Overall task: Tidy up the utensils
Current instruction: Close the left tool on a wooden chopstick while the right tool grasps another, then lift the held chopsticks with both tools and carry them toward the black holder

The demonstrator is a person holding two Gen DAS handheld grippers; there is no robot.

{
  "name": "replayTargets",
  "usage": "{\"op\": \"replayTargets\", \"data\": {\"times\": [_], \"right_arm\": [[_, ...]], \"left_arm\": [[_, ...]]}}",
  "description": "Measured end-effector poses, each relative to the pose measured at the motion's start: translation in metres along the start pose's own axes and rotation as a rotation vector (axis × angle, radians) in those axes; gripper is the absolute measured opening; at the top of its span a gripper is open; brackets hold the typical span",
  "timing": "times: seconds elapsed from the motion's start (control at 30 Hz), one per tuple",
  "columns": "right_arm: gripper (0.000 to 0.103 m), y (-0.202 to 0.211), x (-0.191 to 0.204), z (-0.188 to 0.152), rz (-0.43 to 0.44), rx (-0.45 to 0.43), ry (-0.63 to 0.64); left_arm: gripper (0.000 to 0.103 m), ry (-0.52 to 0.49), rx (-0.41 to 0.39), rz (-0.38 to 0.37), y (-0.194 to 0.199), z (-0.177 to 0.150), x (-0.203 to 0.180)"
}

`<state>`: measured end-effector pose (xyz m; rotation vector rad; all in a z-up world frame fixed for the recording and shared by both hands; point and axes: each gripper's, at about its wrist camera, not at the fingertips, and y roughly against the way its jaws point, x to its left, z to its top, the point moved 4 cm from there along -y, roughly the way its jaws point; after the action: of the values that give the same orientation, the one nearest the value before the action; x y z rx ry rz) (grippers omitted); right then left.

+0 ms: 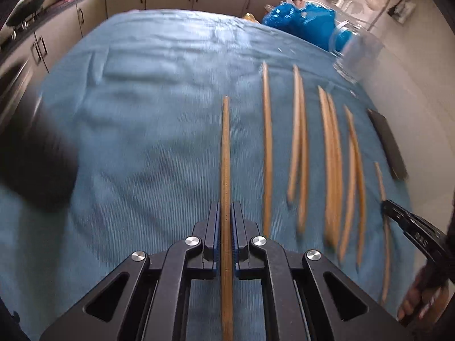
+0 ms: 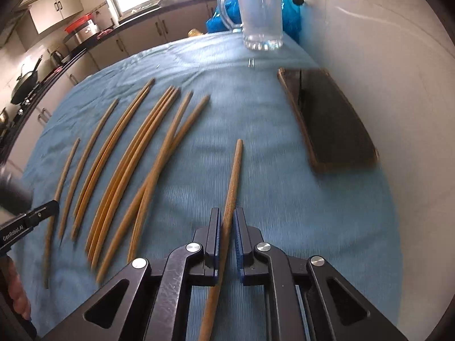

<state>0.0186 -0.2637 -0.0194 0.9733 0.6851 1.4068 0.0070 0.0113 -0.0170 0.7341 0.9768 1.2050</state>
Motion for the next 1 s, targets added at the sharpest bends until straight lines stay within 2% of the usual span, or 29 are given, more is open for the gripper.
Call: {"op": "replayTargets", "data": {"times": [0.13,0.2,0.3,0.33,0.43,0.57,0.7,0.8,0.87,0.9,0.93,1.0], "right_arm": [[0.01,0.017,-0.002,-0.03,0.056,0.043,-0.009],[0.012,0.021,-0.004,-0.036,0.067,0.04,-0.011],[0.017,0.021,-0.004,-0.037,0.079,0.041,0.001],[0.022,0.02,-0.003,-0.036,0.079,0.045,-0.004],[0.034,0.017,-0.001,-0.031,0.077,0.049,-0.002],[0.034,0.008,0.003,-0.018,0.041,0.053,0.023],[0.034,0.004,-0.002,-0.009,0.009,0.058,0.033],[0.034,-0.001,-0.003,-0.001,-0.007,0.063,0.042],[0.031,-0.004,-0.001,0.003,-0.026,0.064,0.068],[0.025,-0.004,0.0,0.003,-0.033,0.063,0.076],[0.023,-0.005,0.0,0.005,-0.048,0.063,0.086],[0.023,-0.006,-0.001,0.007,-0.042,0.067,0.084]], "left_arm": [[0.007,-0.027,0.052,-0.04,0.015,-0.03,0.001],[0.007,-0.025,0.071,-0.056,0.019,-0.033,0.003],[0.007,-0.04,0.027,-0.05,0.031,-0.024,0.003],[0.008,-0.04,0.016,-0.042,0.033,-0.021,0.003],[0.02,-0.049,0.009,-0.039,0.027,-0.005,0.0],[0.022,-0.085,-0.015,0.024,0.006,0.019,-0.004],[0.019,-0.082,0.01,0.017,-0.013,0.036,-0.002],[0.006,-0.106,0.02,0.022,-0.024,0.038,-0.005],[0.006,-0.108,0.016,0.019,-0.024,0.038,-0.004],[0.006,-0.102,0.017,0.009,-0.024,0.038,-0.002],[0.006,-0.096,0.016,0.001,-0.024,0.037,-0.002],[0.006,-0.082,0.021,-0.014,-0.024,0.039,0.001]]}}
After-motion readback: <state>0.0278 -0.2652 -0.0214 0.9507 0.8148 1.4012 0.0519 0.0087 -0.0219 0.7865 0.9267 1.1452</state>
